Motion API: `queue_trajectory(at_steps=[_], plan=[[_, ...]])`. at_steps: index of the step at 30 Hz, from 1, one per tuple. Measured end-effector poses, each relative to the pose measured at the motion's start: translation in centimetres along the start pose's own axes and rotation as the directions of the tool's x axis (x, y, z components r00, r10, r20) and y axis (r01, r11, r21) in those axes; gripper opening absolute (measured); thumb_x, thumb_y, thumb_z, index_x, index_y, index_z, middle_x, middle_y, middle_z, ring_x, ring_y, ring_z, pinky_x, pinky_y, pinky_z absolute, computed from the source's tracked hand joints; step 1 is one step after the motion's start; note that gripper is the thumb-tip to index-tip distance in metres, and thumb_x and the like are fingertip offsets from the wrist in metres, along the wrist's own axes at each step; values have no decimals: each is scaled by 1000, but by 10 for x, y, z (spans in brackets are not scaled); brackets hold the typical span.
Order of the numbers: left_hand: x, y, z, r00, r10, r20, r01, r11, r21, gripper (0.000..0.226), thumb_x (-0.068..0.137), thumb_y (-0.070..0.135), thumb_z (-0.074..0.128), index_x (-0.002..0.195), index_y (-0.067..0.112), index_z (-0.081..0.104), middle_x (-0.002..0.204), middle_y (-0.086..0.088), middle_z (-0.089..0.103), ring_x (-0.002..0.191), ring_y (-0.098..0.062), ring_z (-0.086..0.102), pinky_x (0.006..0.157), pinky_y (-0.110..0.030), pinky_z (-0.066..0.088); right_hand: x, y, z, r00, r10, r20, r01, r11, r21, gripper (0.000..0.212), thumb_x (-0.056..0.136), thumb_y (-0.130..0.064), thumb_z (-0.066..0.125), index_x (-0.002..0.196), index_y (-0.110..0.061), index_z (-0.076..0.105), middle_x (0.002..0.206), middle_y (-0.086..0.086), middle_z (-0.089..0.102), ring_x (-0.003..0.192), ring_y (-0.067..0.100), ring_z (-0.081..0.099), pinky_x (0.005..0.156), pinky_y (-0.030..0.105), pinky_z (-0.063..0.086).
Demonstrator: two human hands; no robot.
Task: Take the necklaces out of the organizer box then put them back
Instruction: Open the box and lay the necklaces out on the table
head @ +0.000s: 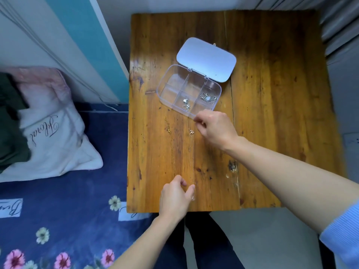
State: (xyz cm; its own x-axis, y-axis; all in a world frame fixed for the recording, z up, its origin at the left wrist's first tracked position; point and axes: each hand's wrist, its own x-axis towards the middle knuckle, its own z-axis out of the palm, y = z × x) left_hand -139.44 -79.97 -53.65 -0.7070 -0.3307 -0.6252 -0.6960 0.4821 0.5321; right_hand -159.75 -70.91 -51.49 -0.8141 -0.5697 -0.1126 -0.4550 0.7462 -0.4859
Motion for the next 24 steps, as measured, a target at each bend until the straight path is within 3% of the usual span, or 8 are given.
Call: queue_trajectory(at_steps=[3,7,11,15,19,24], plan=[[29,10,-33,996,54,-76,-51,998,43,17,88,37,65,84,22,57,57,5,61,63,-19,61,62,-34,54,3,2,-10,998,22,-58,-26,998,-62,24,87,-23,65,110,-16,65,105,6,61,75,28,65,61,30,41],[77,43,-84,953,218,-209,-194,972,131,11,91,28,64,87,19,61,69,7,61,70,-18,63,65,-31,55,8,9,-14,989,99,112,-79,982,-169,26,92,-19,55,114,-20,68,107,5,62,98,32,61,71,39,49],[124,87,-119,841,474,-262,-403,871,282,9,90,18,61,91,11,67,86,-3,68,80,-24,64,70,-33,54,1,27,-21,989,121,83,-111,986,-124,24,91,-11,54,107,-13,72,105,8,66,103,31,59,78,43,51],[166,130,-121,804,592,-45,-506,723,471,17,88,16,59,98,13,72,99,-9,70,95,-32,63,76,-39,52,-3,42,-25,993,104,57,-100,993,-69,22,88,-4,57,104,-7,73,110,9,68,105,32,59,82,42,50],[198,154,-107,845,491,211,-492,561,666,21,86,21,65,105,23,73,109,-10,71,101,-33,64,75,-34,49,-2,49,-25,995,74,63,-72,997,-41,23,88,-3,58,105,-6,73,112,10,68,105,32,59,82,45,51],[208,168,-94,811,476,340,-533,364,764,22,78,17,64,96,22,74,102,-11,72,97,-35,65,65,-31,39,0,54,-24,997,50,54,-49,999,-23,21,89,-6,59,104,-6,73,111,8,68,103,30,59,79,43,51]])
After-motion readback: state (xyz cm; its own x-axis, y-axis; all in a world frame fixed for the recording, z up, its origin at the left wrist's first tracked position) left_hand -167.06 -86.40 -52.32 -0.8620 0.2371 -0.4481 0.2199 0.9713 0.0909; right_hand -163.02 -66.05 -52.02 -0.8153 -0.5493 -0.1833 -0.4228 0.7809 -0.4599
